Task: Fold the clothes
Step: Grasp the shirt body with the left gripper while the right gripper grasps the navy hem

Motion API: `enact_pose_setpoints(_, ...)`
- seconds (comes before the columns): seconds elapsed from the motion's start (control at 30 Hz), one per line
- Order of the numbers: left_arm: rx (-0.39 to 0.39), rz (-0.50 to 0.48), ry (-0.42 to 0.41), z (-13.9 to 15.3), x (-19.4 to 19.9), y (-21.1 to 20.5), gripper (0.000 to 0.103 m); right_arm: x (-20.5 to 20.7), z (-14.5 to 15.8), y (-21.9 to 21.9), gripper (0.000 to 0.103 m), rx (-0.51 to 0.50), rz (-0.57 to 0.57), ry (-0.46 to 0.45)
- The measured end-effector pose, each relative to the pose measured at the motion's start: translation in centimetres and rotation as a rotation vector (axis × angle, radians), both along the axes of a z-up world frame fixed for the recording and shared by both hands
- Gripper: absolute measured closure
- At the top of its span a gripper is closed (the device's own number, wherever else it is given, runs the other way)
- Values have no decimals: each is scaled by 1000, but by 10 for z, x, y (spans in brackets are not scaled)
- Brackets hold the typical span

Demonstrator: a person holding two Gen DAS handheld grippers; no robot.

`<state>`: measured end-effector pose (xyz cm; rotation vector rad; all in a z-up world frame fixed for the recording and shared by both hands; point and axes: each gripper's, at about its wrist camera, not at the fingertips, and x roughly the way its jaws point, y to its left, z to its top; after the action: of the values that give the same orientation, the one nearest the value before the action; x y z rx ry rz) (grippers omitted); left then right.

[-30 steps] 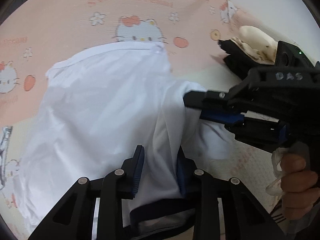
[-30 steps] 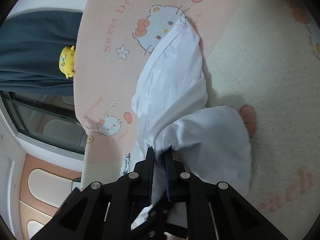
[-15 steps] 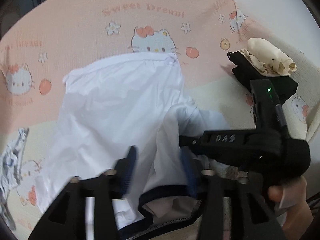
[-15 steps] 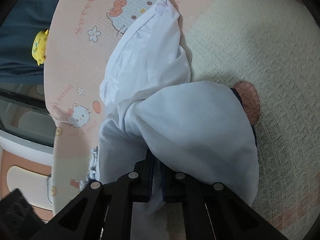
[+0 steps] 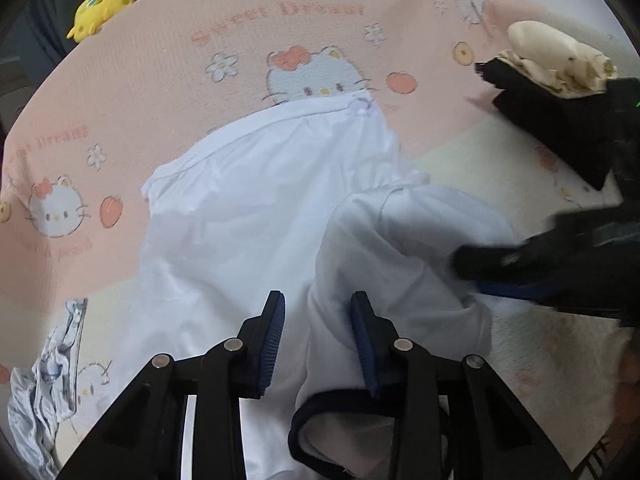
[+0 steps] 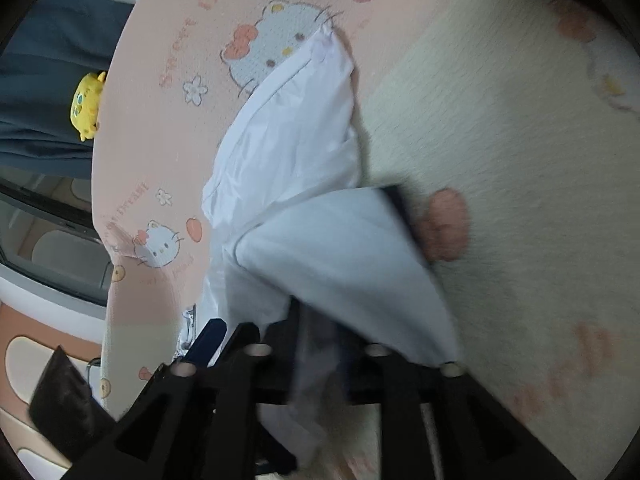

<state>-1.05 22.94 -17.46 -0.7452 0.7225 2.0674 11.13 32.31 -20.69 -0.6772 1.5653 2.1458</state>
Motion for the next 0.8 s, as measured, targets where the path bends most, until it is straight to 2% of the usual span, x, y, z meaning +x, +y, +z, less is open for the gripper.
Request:
enact_pose_setpoints(0.13, 30, 52, -69, -6, -15, -8, 72, 27, 3, -3, 53, -2, -24, -7)
enact_pose_setpoints(0.23, 62, 72, -111, -8, -22, -12, 71, 32, -4, -5, 51, -20, -21, 6)
enact_pose_setpoints(0.33, 76, 67, -116, -9, -23, -12, 71, 33, -5, -5, 47, -26, -32, 31)
enact_pose_setpoints(0.4, 83, 59, -110, -10, -21, -13, 71, 30, -3, -4, 40, -17, -27, 40)
enact_pose_setpoints(0.5, 102, 55, -123, -11, -23, -16, 71, 20, 2, -5, 39, 37, -21, 17)
enact_pose_setpoints(0.73, 171, 73, -221, -9, -35, -25, 71, -1, 1, 2, 40, 134, -45, -6)
enact_pose_setpoints(0.77, 179, 75, -231, -8, -35, -26, 71, -4, 1, 4, 54, 140, -40, -11)
enact_pose_setpoints(0.8, 186, 79, -241, -7, -36, -27, 68, -8, 0, 6, 77, 142, -25, -24)
